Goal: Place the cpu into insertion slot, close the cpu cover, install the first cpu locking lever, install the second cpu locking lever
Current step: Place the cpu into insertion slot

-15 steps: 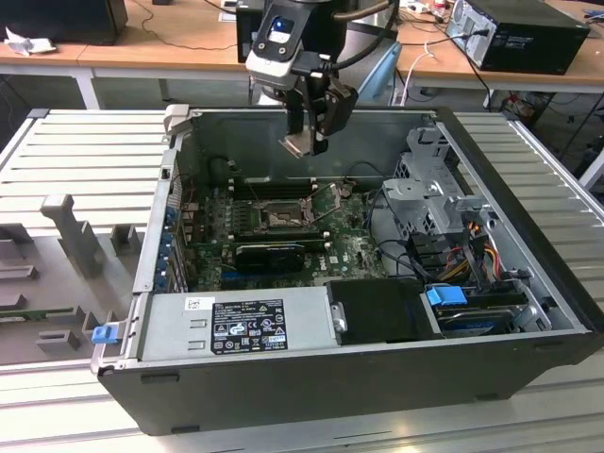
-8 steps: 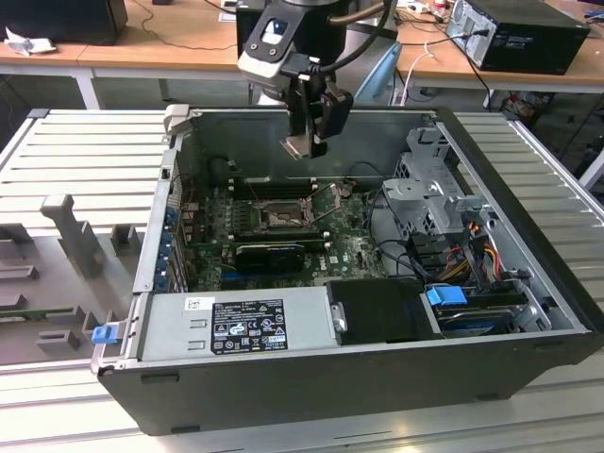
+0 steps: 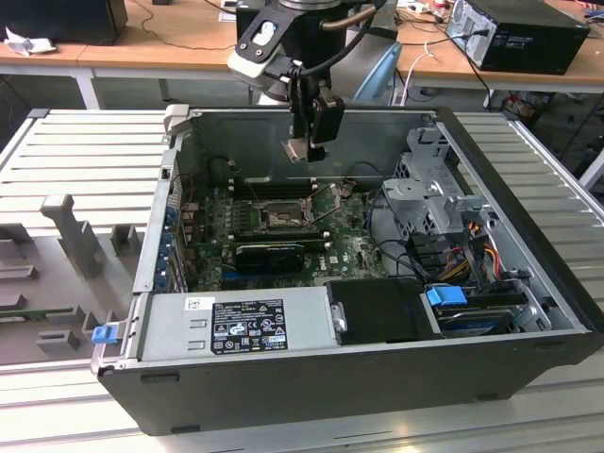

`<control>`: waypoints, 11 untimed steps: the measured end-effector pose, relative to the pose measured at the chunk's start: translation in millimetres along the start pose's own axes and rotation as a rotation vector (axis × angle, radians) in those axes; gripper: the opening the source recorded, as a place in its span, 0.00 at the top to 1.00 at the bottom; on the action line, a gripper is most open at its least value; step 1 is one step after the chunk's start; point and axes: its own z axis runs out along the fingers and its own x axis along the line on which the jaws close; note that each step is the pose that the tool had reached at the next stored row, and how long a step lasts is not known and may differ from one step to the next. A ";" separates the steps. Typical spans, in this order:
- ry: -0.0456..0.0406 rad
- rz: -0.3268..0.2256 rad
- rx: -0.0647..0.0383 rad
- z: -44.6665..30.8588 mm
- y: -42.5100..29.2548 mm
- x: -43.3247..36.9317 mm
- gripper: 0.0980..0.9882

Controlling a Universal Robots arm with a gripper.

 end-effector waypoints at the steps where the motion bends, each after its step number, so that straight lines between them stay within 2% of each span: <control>1: -0.0015 0.019 0.000 0.5 -0.1 0.0 0.52; 5: -0.0101 0.124 -0.002 2.8 -0.2 0.0 0.52; 8: -0.0141 0.171 -0.002 5.0 -0.4 0.0 0.52; 11: -0.0146 0.179 -0.002 12.5 -1.2 3.3 0.52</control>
